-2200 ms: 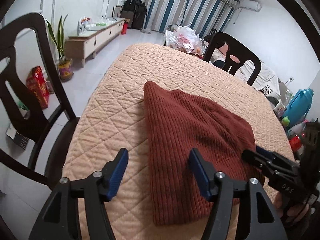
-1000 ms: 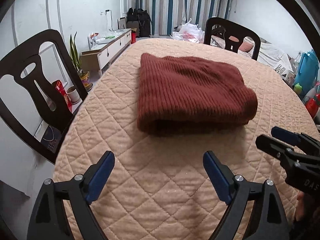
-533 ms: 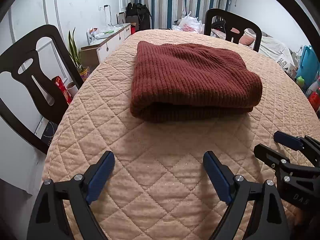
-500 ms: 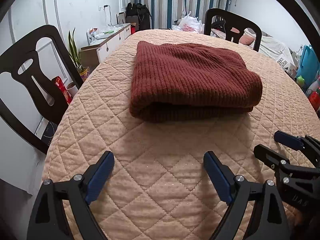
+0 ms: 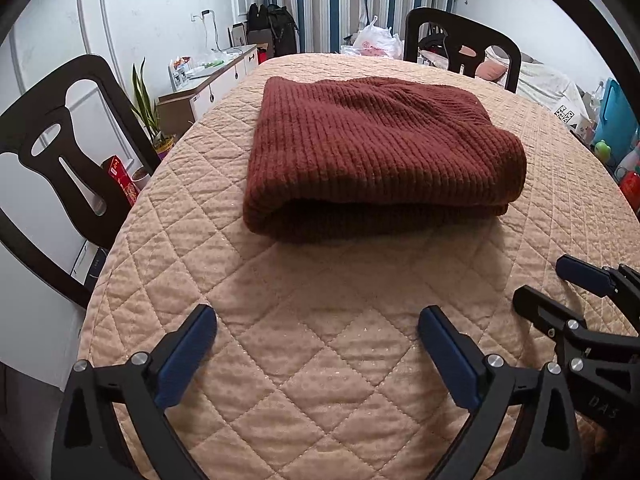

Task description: Fold small clothes

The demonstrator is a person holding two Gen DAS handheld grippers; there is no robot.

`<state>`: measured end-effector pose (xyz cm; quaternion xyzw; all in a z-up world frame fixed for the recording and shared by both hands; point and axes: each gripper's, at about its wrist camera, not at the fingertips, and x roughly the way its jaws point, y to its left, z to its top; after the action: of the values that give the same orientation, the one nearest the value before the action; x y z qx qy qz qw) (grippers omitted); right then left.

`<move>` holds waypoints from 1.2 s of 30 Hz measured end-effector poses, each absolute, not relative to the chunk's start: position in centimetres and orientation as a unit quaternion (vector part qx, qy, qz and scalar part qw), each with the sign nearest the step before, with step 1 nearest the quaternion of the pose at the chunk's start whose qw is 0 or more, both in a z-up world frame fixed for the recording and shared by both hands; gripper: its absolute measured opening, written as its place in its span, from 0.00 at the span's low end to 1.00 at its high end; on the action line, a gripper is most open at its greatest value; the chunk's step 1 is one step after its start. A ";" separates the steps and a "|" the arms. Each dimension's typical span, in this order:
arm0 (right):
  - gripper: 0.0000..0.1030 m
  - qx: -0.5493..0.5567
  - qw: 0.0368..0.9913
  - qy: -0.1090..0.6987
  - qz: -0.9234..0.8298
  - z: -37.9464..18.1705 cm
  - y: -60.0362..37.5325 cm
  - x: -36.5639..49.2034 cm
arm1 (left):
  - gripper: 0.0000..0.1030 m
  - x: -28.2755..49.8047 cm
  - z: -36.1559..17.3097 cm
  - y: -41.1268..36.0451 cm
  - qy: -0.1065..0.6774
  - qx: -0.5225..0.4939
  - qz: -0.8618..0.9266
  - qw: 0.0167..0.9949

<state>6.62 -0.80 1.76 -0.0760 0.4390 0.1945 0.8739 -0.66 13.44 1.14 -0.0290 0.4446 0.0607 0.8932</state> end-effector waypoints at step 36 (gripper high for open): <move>0.69 -0.076 0.875 0.437 0.196 1.7 -0.7 6.7 | 1.00 -0.5 1.2 13.5 0.445 -0.029 0.061 0.893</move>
<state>6.71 -0.69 1.68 -0.0757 0.4368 0.1957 0.8748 -0.51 13.47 1.15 -0.0290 0.4447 0.0605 0.8932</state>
